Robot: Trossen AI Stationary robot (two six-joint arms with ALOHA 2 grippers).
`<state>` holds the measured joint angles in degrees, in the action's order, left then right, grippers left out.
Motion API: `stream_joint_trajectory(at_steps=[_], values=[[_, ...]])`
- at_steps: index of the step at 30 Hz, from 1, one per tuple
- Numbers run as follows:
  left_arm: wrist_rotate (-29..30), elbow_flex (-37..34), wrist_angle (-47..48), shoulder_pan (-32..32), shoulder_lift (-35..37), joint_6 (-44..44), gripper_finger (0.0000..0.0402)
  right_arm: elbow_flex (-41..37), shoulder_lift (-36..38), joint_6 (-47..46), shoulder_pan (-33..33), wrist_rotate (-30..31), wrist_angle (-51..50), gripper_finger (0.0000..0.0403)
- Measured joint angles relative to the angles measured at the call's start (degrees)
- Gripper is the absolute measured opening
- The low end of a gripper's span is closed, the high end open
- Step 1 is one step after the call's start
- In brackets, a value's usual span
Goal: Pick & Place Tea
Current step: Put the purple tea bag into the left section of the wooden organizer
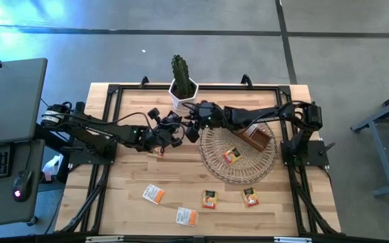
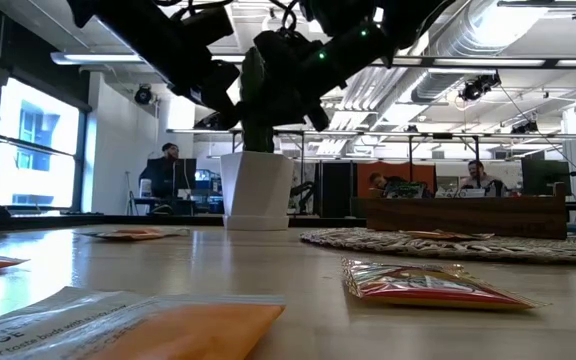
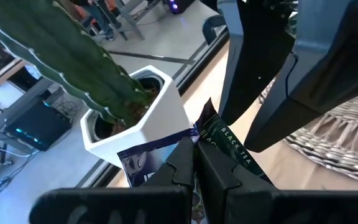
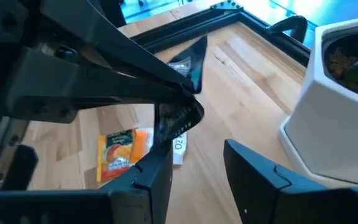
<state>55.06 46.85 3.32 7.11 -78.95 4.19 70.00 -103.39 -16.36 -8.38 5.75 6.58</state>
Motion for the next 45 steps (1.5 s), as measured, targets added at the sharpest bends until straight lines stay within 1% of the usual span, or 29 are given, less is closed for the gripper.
stream_joint_trajectory(at_steps=[8, 11, 14, 18, 20, 24, 28, 31, 36, 39, 42, 45], values=[[-1.0, 0.0, -0.6, 0.0, 0.0, -0.1, 0.0003, 0.0, 0.0, 0.9, -0.3, -0.4, 3.8, 0.0139], [-1.0, 0.0, -0.6, 0.0, 0.0, -0.1, 0.0003, 0.0, 0.0, 1.2, -0.3, -1.7, 4.2, 0.0128], [-1.2, 0.0, -0.6, 0.0, 0.0, -0.1, 0.0003, 0.0, 0.0, 1.2, -0.3, -1.8, 3.9, 0.0095], [-1.2, 0.0, -0.7, 0.0, 0.0, -0.1, 0.0003, 0.0, 0.0, 2.3, -0.3, -1.8, 3.6, 0.0029], [-1.3, 0.0, -0.7, 0.0, 0.0, -0.1, 0.0003, 0.0, 0.0, 3.4, -0.3, -1.9, 3.6, 0.0008], [-2.0, 0.0, -0.8, 0.0, 0.0, -0.1, 0.0003, 0.0, 0.0, 3.8, -0.3, -2.1, 3.5, 0.0018], [-2.1, 0.0, -0.8, 0.0, 0.0, -0.1, 0.0003, 0.0, 0.0, 4.6, -0.3, -2.6, 3.3, 0.0004], [-2.5, 0.0, -0.8, 0.0, 0.0, -2.1, 0.0003, 0.0, 0.1, 4.6, -0.3, -2.4, 2.5, 0.0005], [-6.4, 0.0, -0.6, -0.1, 0.0, -3.2, 0.0003, 0.0, 0.1, 4.5, -0.2, -0.8, -0.4, 0.0003], [-7.1, 0.0, -0.6, 0.0, 0.0, -4.0, 0.0005, 0.0, 0.1, 4.4, -0.1, -0.7, -1.4, 0.0002], [-7.9, 0.0, -0.5, 0.0, 0.0, -4.1, 0.0024, 0.1, 0.1, 4.4, 0.2, -0.7, -2.5, 0.0001], [-8.0, 0.0, -0.3, 0.0, 0.0, -4.2, 0.0060, 0.0, 0.1, 4.4, 0.7, 0.2, -3.4, 0.0001]])
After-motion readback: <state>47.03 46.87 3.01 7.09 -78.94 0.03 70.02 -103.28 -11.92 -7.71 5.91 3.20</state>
